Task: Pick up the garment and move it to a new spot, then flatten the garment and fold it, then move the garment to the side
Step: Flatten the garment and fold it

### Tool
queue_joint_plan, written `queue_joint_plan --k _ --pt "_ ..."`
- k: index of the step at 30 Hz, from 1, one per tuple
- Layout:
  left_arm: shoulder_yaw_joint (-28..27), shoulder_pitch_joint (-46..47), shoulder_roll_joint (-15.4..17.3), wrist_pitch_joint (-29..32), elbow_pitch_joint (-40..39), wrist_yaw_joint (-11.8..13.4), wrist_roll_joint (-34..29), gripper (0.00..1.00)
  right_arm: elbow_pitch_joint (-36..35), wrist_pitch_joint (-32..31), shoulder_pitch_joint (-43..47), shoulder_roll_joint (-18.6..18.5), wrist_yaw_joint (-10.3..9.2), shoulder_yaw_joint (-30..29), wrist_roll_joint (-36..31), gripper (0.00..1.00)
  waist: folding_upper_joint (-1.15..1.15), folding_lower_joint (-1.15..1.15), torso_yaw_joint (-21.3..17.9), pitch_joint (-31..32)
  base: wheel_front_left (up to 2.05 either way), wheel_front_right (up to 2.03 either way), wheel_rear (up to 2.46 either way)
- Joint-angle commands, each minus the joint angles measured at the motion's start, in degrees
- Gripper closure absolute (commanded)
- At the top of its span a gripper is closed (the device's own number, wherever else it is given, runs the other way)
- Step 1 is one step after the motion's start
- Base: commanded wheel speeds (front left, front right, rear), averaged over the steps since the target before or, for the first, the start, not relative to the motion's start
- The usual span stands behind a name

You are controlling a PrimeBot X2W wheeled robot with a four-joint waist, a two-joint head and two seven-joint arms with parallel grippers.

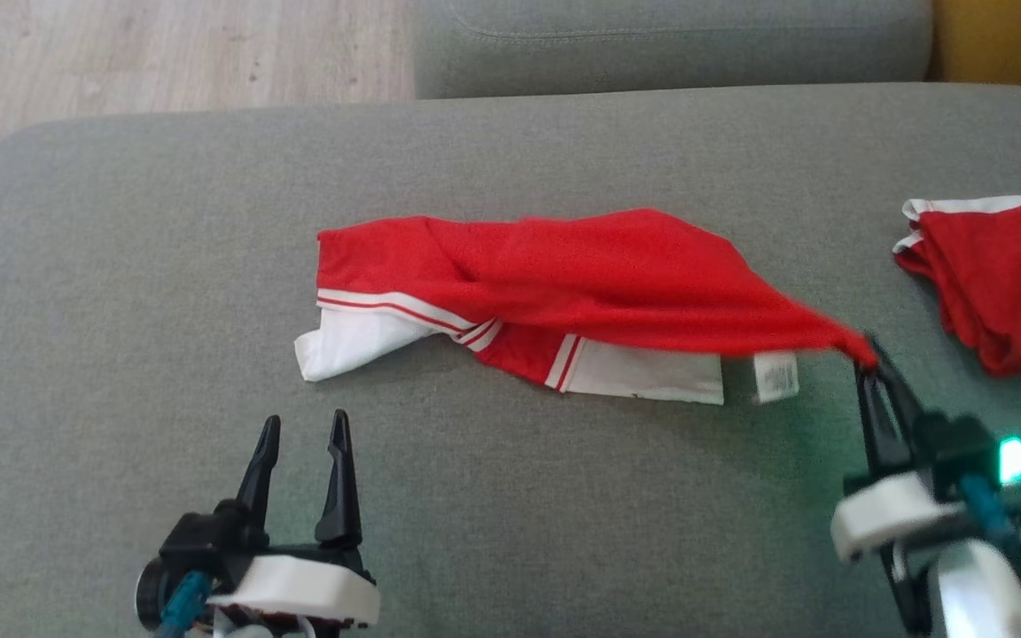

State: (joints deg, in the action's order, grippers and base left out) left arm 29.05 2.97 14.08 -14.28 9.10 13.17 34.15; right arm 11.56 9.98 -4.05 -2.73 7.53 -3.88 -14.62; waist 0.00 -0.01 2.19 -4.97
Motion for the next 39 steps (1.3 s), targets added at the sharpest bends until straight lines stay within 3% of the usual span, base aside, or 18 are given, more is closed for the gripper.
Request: queue_joint_plan --k 1,6,7,10,17,26,39 --pt "-2.46 1.2 1.19 -0.65 -1.72 0.32 -0.23 0.0 -2.56 -0.45 0.76 -0.15 -0.04 1.35 0.02 1.0 0.0 0.01 -0.14 -0.43 0.0 0.0 0.0" --pt "-2.13 1.7 1.38 -0.32 -1.94 0.34 -0.39 0.0 -0.07 1.09 3.48 -0.15 -0.04 2.17 -1.96 0.98 0.0 0.01 0.47 -1.33 0.0 0.0 0.0" --pt "-2.16 1.77 1.45 -0.31 -1.9 0.35 -0.36 0.0 0.79 1.45 3.79 -0.15 -0.04 2.38 -2.05 0.79 0.0 0.01 0.57 -1.4 0.0 0.0 0.0" --pt "-2.27 1.73 1.68 -0.3 -1.84 0.47 -0.29 0.0 2.74 2.45 4.28 -0.15 -0.04 2.87 -0.54 0.0 0.0 0.01 0.71 -1.38 0.0 0.0 0.0" --pt "-2.55 1.33 1.99 -0.28 -1.49 0.73 0.08 0.0 2.6 3.78 4.74 -0.15 -0.04 3.16 1.57 0.0 0.0 0.01 0.14 -0.15 0.0 0.0 0.0" --pt "-2.16 1.81 2.13 0.3 -0.65 0.36 0.46 0.0 -4.22 3.63 4.19 -0.15 -0.04 1.56 3.96 0.0 0.0 0.01 -0.85 1.67 0.0 0.0 0.0" --pt "-1.01 16.25 2.69 8.22 7.49 -2.47 0.22 0.0 -11.16 1.52 -0.18 -0.15 -0.04 5.3 7.26 0.0 0.0 0.01 -1.72 -4.09 0.0 0.0 0.0"
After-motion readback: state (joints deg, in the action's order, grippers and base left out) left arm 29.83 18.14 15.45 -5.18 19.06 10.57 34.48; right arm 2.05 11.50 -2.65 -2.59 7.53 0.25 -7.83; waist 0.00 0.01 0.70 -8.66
